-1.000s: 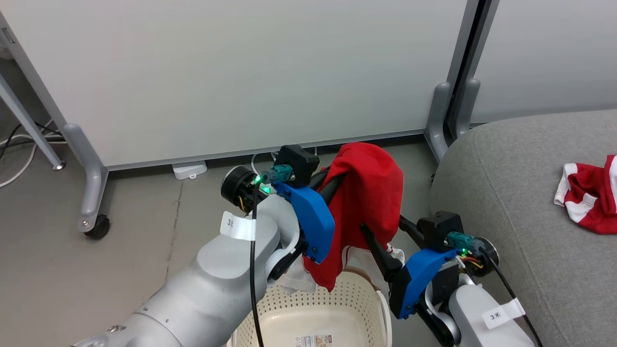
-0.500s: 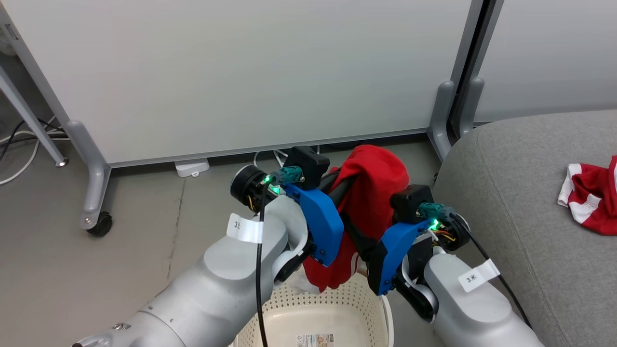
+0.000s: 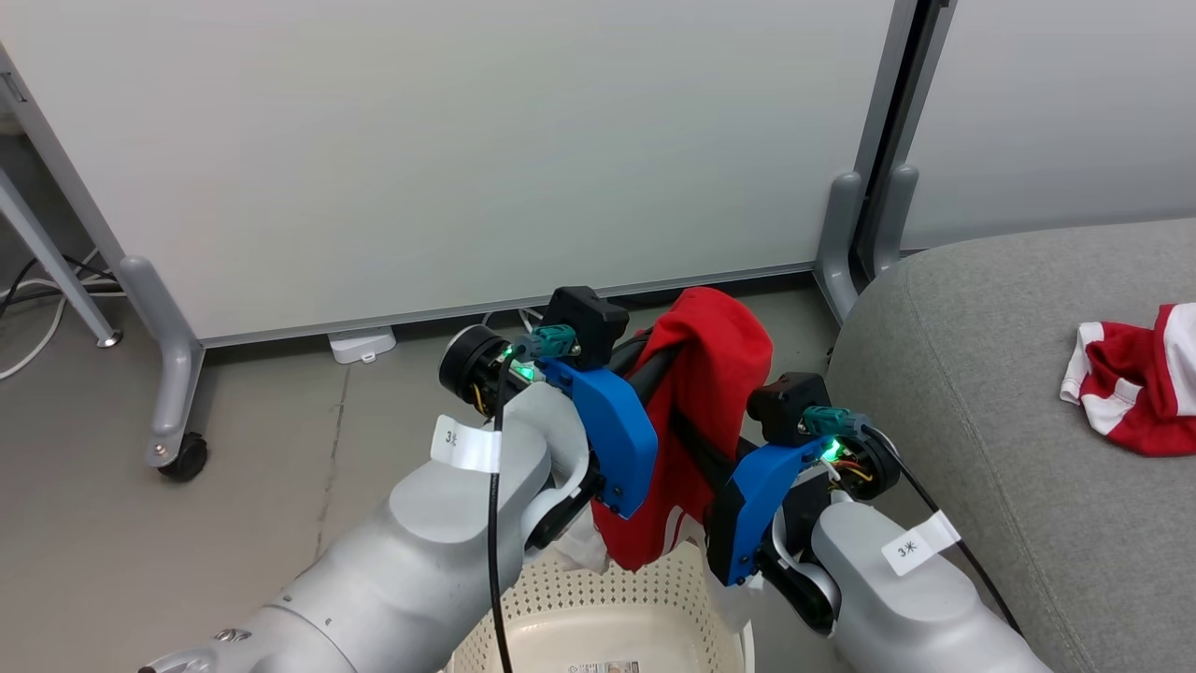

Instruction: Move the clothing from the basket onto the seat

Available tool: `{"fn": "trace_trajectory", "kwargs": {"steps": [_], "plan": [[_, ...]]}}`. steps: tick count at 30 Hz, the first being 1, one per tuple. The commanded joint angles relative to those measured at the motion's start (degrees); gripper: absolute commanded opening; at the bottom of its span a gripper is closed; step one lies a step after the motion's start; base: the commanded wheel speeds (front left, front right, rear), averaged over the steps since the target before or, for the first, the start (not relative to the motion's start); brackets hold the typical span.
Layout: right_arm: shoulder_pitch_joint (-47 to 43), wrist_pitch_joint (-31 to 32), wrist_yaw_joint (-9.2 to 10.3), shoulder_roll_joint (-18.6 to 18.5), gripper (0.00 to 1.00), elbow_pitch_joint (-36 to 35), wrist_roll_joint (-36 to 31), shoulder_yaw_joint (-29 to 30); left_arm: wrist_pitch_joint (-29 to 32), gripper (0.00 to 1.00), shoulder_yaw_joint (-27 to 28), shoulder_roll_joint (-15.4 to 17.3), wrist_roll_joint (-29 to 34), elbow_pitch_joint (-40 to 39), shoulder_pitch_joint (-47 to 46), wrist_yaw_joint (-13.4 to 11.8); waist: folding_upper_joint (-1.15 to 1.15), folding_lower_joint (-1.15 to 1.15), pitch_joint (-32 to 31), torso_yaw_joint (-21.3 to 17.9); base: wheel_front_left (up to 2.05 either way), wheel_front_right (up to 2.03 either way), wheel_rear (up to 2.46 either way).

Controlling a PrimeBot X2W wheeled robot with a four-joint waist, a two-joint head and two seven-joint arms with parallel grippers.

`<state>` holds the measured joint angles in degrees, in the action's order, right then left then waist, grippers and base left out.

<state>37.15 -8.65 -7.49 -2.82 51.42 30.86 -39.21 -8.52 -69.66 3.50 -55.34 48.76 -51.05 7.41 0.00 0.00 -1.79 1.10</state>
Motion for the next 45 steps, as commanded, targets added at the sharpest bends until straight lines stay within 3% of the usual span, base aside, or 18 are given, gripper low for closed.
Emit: {"fn": "trace_trajectory", "kwargs": {"steps": [1, 20, 21, 22, 23, 24, 25, 26, 37, 45], "plan": [[0.8, -0.7, -0.01, -0.1, 0.0, 0.7, 0.7, -0.6, -0.5, 0.0, -0.2, 0.2, -0.2, 0.2, 0.2, 0.1, 0.0, 0.0, -0.1, -0.2, 0.0, 0.0, 0.0], [3.1, -3.3, -0.01, -0.1, 0.0, 3.6, 4.9, -4.2, -0.9, 0.0, -0.8, 0.5, -1.1, 1.2, 0.0, 0.1, 0.0, 0.0, -0.1, -0.9, 0.0, 0.0, 0.0], [3.2, -3.4, -0.01, -0.1, 0.0, 3.7, 5.0, -4.3, -0.9, 0.08, -0.9, 0.5, -1.2, 1.3, 0.0, 0.1, 0.0, 0.0, -0.1, -0.9, 0.0, 0.0, 0.0], [3.3, -3.6, -0.01, -0.1, 0.0, 4.0, 5.3, -4.6, -1.1, 0.04, -0.9, 0.4, -1.3, 1.5, 0.0, 0.1, 0.0, 0.0, -0.1, -1.0, 0.0, 0.0, 0.0], [3.4, -3.6, -0.01, -0.1, 0.0, 4.1, 5.4, -4.8, -1.1, 0.07, -0.9, 0.4, -1.3, 1.5, -0.1, 0.1, 0.0, 0.0, -0.1, -1.0, 0.0, 0.0, 0.0], [3.5, -3.6, -0.01, -0.1, 0.0, 4.2, 5.5, -4.9, -1.2, 0.2, -0.9, 0.4, -1.4, 1.6, -0.1, 0.1, 0.0, 0.0, -0.1, -1.0, 0.0, 0.0, 0.0], [3.5, -3.7, -0.01, -0.1, 0.0, 4.2, 5.6, -5.1, -1.4, 0.47, -0.9, 0.3, -1.3, 1.8, -0.1, -0.1, 0.0, 0.0, -0.1, -1.0, 0.0, 0.0, 0.0], [3.6, -3.8, -0.01, -0.1, 0.0, 4.3, 5.7, -5.2, -1.6, 0.98, -0.8, 0.3, -1.3, 1.8, -0.1, -0.2, 0.0, 0.0, -0.1, -1.0, 0.0, 0.0, 0.0], [4.3, -4.6, -0.01, -0.1, 0.0, 5.2, 6.7, -6.1, -3.5, 1.0, -0.3, 0.2, -1.4, 2.7, 0.5, -0.9, 0.0, 0.0, 0.0, -0.9, 0.0, 0.0, 0.0], [5.3, -5.2, -0.01, -0.1, 0.0, 6.1, 7.0, -5.7, -6.7, 1.0, 2.9, 2.8, 1.1, -0.6, 5.7, -2.1, 0.0, 0.0, 0.5, -0.5, 0.0, 0.0, 0.0]]}}
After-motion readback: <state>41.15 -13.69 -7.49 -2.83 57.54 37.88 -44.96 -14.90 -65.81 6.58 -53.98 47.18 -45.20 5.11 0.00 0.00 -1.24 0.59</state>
